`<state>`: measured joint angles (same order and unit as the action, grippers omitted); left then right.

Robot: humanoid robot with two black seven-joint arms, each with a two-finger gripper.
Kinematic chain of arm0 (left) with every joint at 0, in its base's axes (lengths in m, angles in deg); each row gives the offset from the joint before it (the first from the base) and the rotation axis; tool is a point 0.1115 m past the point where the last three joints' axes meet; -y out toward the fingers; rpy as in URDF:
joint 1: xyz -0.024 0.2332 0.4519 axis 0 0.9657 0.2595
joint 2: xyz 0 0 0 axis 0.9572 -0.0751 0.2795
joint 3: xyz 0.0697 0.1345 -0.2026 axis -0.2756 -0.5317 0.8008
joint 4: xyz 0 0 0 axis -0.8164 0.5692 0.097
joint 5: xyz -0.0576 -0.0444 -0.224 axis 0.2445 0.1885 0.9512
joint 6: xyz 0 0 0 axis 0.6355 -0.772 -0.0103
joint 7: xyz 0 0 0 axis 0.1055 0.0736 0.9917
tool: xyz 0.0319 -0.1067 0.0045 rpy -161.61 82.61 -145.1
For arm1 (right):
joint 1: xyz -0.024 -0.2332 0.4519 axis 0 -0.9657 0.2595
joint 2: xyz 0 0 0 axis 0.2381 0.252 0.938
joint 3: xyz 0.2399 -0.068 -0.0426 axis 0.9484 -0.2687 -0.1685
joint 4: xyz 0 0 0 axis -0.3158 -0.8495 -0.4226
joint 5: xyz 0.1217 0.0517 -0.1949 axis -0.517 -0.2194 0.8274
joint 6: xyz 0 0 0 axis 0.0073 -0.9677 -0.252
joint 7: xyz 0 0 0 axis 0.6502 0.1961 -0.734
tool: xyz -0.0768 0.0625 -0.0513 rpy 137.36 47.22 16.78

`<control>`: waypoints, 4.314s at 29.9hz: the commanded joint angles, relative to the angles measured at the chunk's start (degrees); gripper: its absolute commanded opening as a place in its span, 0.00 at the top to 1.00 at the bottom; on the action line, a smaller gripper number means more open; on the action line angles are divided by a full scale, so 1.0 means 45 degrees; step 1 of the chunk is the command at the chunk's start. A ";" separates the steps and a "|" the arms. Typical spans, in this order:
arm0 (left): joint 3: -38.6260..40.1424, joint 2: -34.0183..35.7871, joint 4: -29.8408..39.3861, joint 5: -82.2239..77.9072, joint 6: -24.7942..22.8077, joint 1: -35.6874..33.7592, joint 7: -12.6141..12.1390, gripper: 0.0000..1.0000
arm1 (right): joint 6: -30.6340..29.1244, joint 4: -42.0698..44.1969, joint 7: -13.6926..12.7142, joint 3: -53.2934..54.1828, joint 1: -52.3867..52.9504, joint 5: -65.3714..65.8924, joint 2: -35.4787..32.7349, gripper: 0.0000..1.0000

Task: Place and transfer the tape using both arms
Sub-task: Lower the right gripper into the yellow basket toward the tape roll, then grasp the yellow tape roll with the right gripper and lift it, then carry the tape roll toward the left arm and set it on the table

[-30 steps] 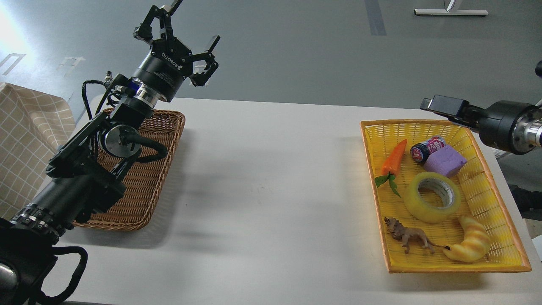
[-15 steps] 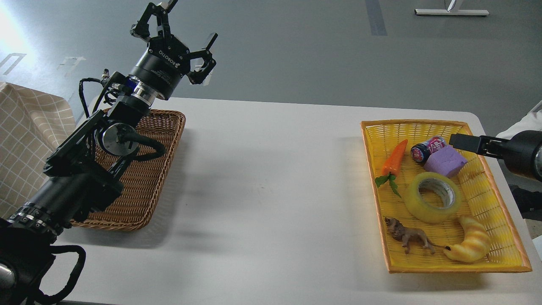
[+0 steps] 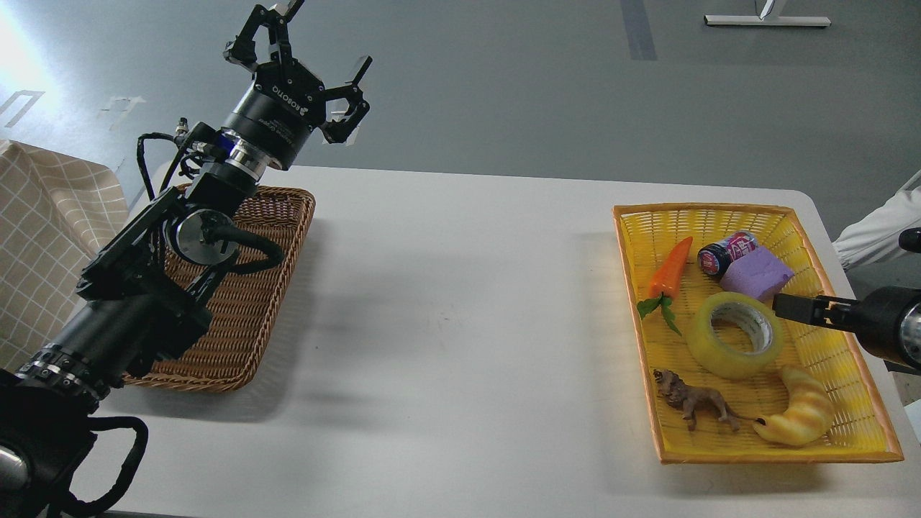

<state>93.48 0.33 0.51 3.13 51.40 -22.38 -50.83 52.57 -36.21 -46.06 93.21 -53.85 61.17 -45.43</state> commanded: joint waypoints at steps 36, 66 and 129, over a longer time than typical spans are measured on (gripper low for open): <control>0.0098 0.0014 -0.0002 0.0019 0.0000 0.0039 0.0000 0.02 | 0.0001 0.2539 0.0001 -0.0040 -0.0207 0.1409 0.2746 0.77; 0.0098 -0.0201 -0.0022 0.0019 0.0000 -0.0019 0.0000 0.02 | 0.0001 0.0137 0.0021 0.0469 0.3307 0.0608 0.1866 1.00; 0.0098 -0.0240 -0.0022 0.0019 0.0000 -0.0195 0.0000 0.02 | 0.0001 0.9434 0.0079 -0.7384 0.8934 0.0608 1.2864 1.00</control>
<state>93.91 -0.76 0.41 3.22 51.40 -23.37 -50.92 52.57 6.13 -45.78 60.51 -13.73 63.97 12.47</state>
